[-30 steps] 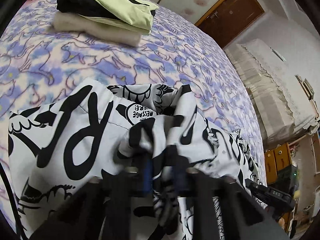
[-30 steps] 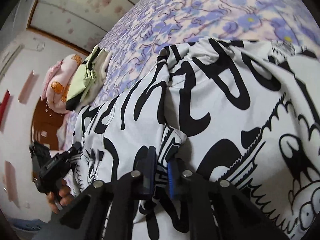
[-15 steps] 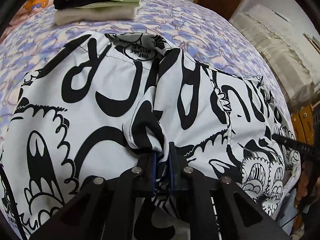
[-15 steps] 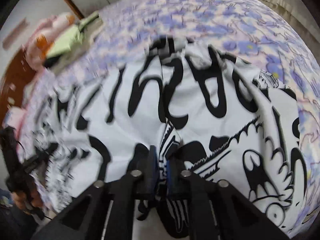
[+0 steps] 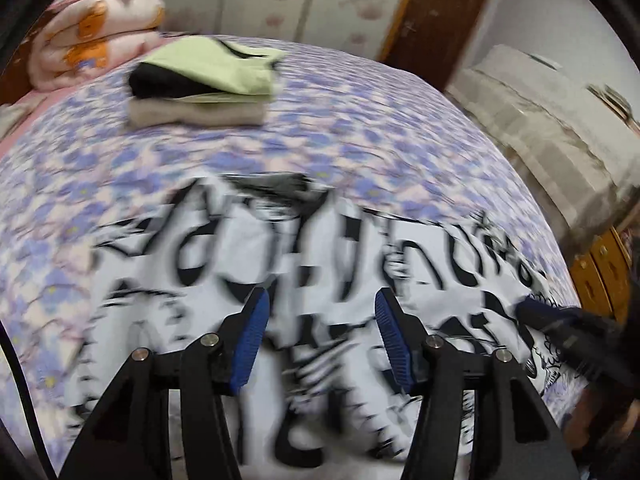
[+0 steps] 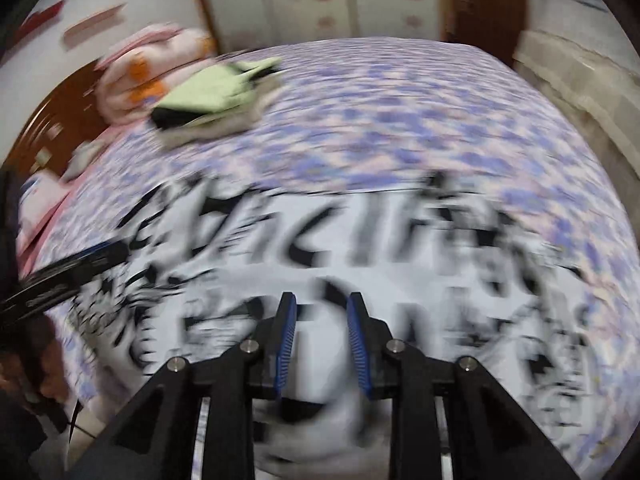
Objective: Fold large clothes
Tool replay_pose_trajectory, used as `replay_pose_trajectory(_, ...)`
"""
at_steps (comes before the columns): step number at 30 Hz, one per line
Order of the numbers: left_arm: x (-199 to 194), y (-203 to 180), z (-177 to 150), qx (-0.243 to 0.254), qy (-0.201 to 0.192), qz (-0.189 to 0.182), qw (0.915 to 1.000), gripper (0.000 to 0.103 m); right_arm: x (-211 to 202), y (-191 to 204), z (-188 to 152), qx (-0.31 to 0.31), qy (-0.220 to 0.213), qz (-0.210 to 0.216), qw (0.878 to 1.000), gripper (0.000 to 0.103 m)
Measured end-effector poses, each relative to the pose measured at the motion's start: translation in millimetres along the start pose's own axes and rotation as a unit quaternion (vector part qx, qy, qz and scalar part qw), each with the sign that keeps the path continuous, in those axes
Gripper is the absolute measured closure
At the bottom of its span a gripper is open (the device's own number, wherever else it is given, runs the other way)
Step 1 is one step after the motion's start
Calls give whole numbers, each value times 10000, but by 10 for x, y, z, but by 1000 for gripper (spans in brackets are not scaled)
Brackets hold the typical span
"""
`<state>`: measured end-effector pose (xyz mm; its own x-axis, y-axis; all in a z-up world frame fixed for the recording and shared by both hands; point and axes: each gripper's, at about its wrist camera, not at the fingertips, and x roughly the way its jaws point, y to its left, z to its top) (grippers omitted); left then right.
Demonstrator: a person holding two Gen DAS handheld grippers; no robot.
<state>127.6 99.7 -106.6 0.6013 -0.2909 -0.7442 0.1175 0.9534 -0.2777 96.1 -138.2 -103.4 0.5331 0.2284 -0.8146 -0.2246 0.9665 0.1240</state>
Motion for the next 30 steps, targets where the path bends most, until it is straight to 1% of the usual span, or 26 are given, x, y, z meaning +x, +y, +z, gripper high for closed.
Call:
replay_pose_trajectory(2, 199, -150, 9, 162, 106, 69, 9998, 53, 167, 253, -2, -295, 20, -21, 9996, 77)
replay_pose_trajectory(3, 321, -184, -4, 236, 222, 200, 9993, 53, 248, 324, -7, -421, -10, -86, 9991, 77)
replay_pose_trajectory(5, 544, -176, -47, 369, 531, 728, 9952, 53, 362, 332, -45, -542, 7, -300, 9981, 77)
replay_pose_trajectory(6, 655, -120, -81, 396, 735, 938, 9921, 56, 450, 259, -74, -597, 90, -526, 9968, 80)
replay_pose_trajectory(7, 711, -55, -116, 364, 850, 882, 9918, 57, 506, 150, -116, -599, 133, -720, 9955, 80)
replay_pose_trajectory(8, 700, 7, -137, 283, 816, 728, 9936, 58, 518, 35, -146, -571, 137, -822, 9949, 80)
replay_pose_trajectory(9, 669, 40, -150, 272, 761, 674, 9944, 61, 518, -109, -180, -494, 144, -862, 9949, 80)
replay_pose_trajectory(10, 653, 46, -162, 344, 769, 665, 9942, 61, 494, -315, -222, -318, 161, -939, 9949, 80)
replay_pose_trajectory(11, 642, 49, -172, 385, 767, 669, 9941, 62, 463, -436, -240, -196, 179, -970, 9949, 80)
replay_pose_trajectory(12, 628, 50, -187, 406, 753, 670, 9941, 62, 416, -565, -260, -84, 198, -1012, 9946, 83)
replay_pose_trajectory(14, 621, 55, -214, 420, 753, 694, 9939, 61, 374, -682, -295, -45, 248, -1091, 9937, 85)
replay_pose_trajectory(16, 620, 35, -232, 454, 738, 747, 9934, 62, 381, -681, -321, -33, 295, -1058, 9939, 86)
replay_pose_trajectory(20, 639, -8, -219, 428, 800, 841, 9923, 60, 439, -524, -354, -246, 346, -1368, 9897, 82)
replay_pose_trajectory(23, 626, -7, -196, 358, 891, 817, 9920, 56, 457, -472, -360, -271, 404, -1491, 9876, 82)
replay_pose_trajectory(28, 530, -38, -196, 376, 1016, 819, 9907, 48, 404, -492, -330, -16, 592, -1411, 9882, 82)
replay_pose_trajectory(30, 469, -50, -200, 358, 1038, 835, 9904, 43, 352, -490, -296, 140, 718, -1342, 9883, 82)
